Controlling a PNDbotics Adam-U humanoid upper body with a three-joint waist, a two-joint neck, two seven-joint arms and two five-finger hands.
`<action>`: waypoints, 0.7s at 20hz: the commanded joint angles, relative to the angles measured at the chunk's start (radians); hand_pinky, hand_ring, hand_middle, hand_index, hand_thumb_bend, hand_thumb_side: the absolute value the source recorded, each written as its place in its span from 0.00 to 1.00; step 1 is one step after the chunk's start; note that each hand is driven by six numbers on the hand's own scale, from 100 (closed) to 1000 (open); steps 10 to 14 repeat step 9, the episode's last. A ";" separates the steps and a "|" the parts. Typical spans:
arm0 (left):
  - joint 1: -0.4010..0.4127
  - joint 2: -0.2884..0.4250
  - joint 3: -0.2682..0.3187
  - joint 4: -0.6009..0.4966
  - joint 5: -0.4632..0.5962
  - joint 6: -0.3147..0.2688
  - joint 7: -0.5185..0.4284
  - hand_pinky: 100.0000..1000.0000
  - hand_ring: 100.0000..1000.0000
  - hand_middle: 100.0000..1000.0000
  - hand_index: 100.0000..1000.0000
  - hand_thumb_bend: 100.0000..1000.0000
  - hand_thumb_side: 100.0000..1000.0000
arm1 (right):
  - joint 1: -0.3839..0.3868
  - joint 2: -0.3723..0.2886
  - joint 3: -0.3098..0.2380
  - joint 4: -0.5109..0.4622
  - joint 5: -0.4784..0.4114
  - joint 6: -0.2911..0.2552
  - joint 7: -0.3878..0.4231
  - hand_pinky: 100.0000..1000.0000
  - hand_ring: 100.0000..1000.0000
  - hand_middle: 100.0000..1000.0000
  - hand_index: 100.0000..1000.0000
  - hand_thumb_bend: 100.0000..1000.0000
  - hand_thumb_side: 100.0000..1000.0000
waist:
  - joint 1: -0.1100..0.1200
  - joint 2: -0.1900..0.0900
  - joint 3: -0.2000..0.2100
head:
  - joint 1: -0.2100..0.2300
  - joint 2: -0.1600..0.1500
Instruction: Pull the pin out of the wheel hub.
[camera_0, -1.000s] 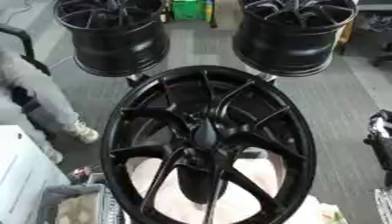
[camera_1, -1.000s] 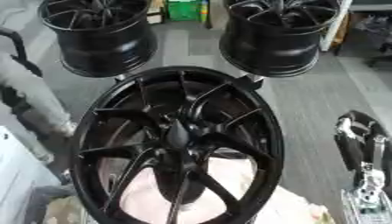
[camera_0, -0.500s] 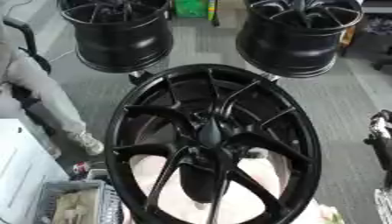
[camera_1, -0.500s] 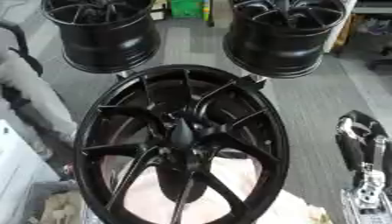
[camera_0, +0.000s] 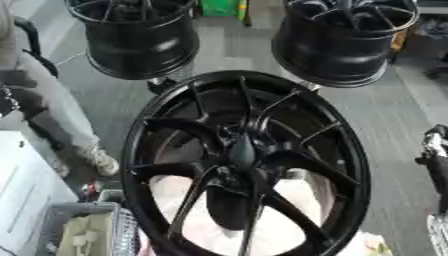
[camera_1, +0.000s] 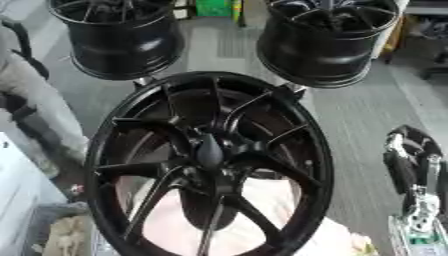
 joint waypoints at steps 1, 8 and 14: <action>0.000 -0.016 -0.010 -0.049 -0.003 0.030 -0.017 0.67 0.60 0.62 0.76 0.00 0.83 | -0.015 -0.012 0.003 -0.014 -0.007 -0.002 0.006 0.45 0.67 0.72 0.74 0.00 0.50 | 0.000 -0.006 0.000 | -0.007 -0.002; 0.023 -0.048 -0.019 -0.075 -0.020 0.052 -0.034 0.67 0.59 0.62 0.76 0.00 0.84 | -0.021 -0.011 0.011 -0.013 -0.007 -0.003 0.013 0.45 0.67 0.72 0.74 0.00 0.50 | -0.001 -0.005 -0.009 | -0.002 -0.002; 0.026 -0.050 -0.019 -0.076 -0.022 0.054 -0.036 0.67 0.59 0.62 0.76 0.00 0.84 | -0.023 -0.011 0.011 -0.013 -0.007 -0.002 0.013 0.45 0.67 0.72 0.74 0.00 0.50 | -0.001 -0.004 -0.011 | 0.001 -0.002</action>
